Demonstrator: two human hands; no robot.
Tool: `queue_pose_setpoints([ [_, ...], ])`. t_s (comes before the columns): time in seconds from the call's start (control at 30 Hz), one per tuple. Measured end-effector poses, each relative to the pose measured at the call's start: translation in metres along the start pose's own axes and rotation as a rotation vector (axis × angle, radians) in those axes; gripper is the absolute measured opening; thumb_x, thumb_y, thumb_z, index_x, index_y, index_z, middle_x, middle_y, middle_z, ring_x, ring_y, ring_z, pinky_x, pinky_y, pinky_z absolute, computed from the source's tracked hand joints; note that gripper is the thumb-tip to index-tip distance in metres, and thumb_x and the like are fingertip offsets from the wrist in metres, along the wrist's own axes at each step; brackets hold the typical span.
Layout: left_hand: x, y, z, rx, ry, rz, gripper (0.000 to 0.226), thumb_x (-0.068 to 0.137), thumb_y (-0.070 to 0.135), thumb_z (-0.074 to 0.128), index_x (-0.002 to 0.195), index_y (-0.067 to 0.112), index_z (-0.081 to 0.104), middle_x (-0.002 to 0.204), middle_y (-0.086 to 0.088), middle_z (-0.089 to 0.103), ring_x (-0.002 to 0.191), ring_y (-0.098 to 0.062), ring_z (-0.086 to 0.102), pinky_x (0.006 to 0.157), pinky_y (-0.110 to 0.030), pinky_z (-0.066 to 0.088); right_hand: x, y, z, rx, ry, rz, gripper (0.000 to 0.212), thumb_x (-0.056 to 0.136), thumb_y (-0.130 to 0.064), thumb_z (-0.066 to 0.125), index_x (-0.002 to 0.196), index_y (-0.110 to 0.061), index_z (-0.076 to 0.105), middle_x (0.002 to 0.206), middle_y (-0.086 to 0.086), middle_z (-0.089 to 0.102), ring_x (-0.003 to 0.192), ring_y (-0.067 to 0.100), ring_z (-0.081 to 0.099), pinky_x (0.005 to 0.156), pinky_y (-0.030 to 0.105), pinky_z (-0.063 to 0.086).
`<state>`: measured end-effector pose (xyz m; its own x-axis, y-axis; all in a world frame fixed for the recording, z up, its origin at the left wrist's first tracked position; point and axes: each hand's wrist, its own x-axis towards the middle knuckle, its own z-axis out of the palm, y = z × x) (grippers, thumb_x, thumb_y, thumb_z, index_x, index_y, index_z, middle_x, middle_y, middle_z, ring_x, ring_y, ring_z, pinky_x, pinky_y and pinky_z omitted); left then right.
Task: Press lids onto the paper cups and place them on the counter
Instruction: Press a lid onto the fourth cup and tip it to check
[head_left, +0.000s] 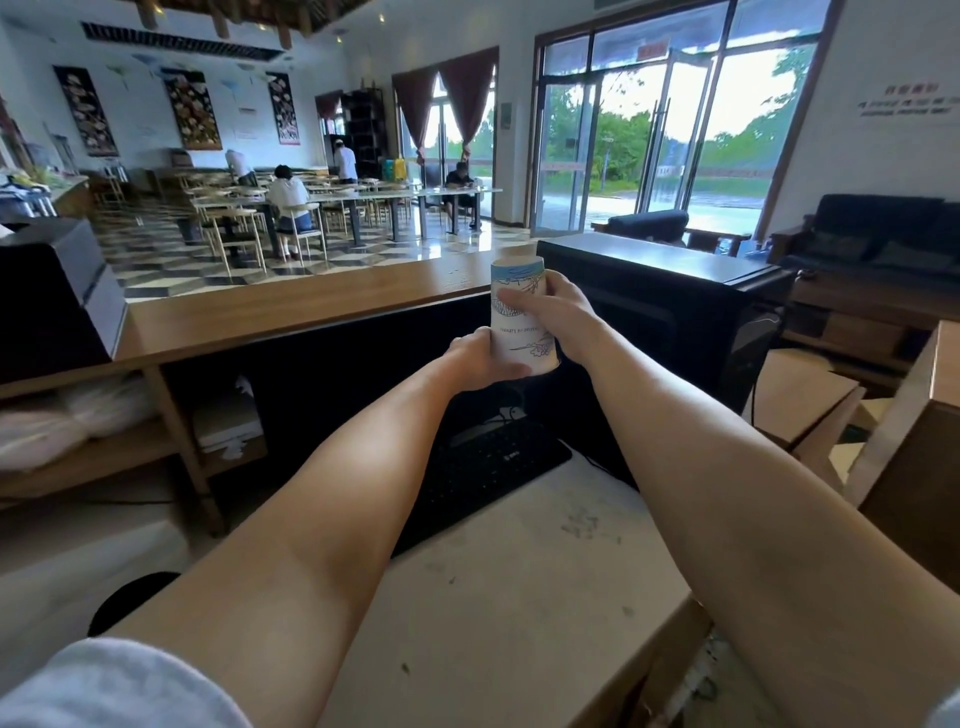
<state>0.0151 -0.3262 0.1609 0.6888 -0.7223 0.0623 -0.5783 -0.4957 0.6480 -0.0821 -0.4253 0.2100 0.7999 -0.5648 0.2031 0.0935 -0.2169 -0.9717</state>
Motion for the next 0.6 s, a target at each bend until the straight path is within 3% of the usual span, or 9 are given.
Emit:
queue_pose_setpoints([
  [0.1,-0.003,0.005,0.003,-0.091,0.004,-0.025,0.078,0.057,0.052,0.074,0.122,0.018,0.050,0.117,-0.003,0.060,0.108,-0.023,0.057,0.098,-0.042,0.046,0.001,-0.002,-0.002,-0.032,0.010,-0.005,0.049,0.067,-0.033,0.081,0.109,-0.021,0.058,0.107,-0.001,0.067,0.096,0.018,0.066,0.089,0.039,0.054],
  [0.17,-0.011,0.009,0.009,-0.303,0.051,-0.041,0.084,0.058,0.049,0.076,0.129,0.018,0.045,0.123,-0.003,0.058,0.112,-0.023,0.056,0.096,-0.039,0.048,0.002,-0.002,-0.001,-0.034,0.013,-0.012,0.051,0.067,-0.034,0.081,0.111,-0.021,0.057,0.108,-0.001,0.067,0.096,0.017,0.065,0.089,0.038,0.054],
  [0.27,-0.033,0.014,0.040,-0.984,0.054,-0.211,0.085,0.078,0.037,0.073,0.144,0.020,0.024,0.141,-0.012,0.043,0.125,-0.031,0.046,0.083,-0.042,0.052,0.002,-0.001,0.004,0.016,-0.010,-0.028,0.049,0.070,-0.028,0.080,0.112,-0.018,0.055,0.110,-0.001,0.066,0.096,0.016,0.064,0.089,0.034,0.053],
  [0.33,-0.049,0.019,0.063,-1.490,-0.030,-0.298,0.079,0.081,0.038,0.070,0.143,0.018,0.027,0.148,-0.023,0.031,0.131,-0.036,0.042,0.092,-0.049,0.051,0.001,0.000,0.008,0.019,-0.039,-0.032,0.051,0.071,-0.027,0.079,0.114,-0.018,0.054,0.112,0.000,0.065,0.098,0.016,0.064,0.089,0.034,0.052],
  [0.4,-0.059,0.022,0.077,-1.848,-0.075,-0.308,0.078,0.082,0.042,0.067,0.144,0.015,0.027,0.148,-0.027,0.029,0.131,-0.036,0.042,0.100,-0.052,0.045,0.001,0.002,0.010,0.073,-0.071,-0.022,0.056,0.071,-0.028,0.080,0.119,-0.015,0.054,0.114,0.001,0.066,0.102,0.018,0.064,0.093,0.038,0.052],
  [0.5,-0.063,0.028,0.078,-2.160,-0.156,-0.230,0.092,0.080,0.052,0.063,0.146,0.005,0.019,0.144,-0.026,0.038,0.133,-0.037,0.041,0.102,-0.055,0.040,0.002,0.002,0.009,0.139,-0.114,-0.004,0.061,0.071,-0.027,0.079,0.123,-0.011,0.052,0.116,0.006,0.066,0.104,0.021,0.064,0.097,0.043,0.050],
  [0.6,-0.060,0.036,0.073,-2.355,-0.117,-0.150,0.090,0.076,0.054,0.066,0.141,0.003,0.030,0.138,-0.024,0.045,0.131,-0.034,0.044,0.107,-0.054,0.037,0.002,-0.002,0.005,0.110,-0.151,0.003,0.070,0.062,-0.034,0.082,0.123,-0.013,0.053,0.117,0.006,0.066,0.106,0.022,0.064,0.097,0.045,0.049],
])
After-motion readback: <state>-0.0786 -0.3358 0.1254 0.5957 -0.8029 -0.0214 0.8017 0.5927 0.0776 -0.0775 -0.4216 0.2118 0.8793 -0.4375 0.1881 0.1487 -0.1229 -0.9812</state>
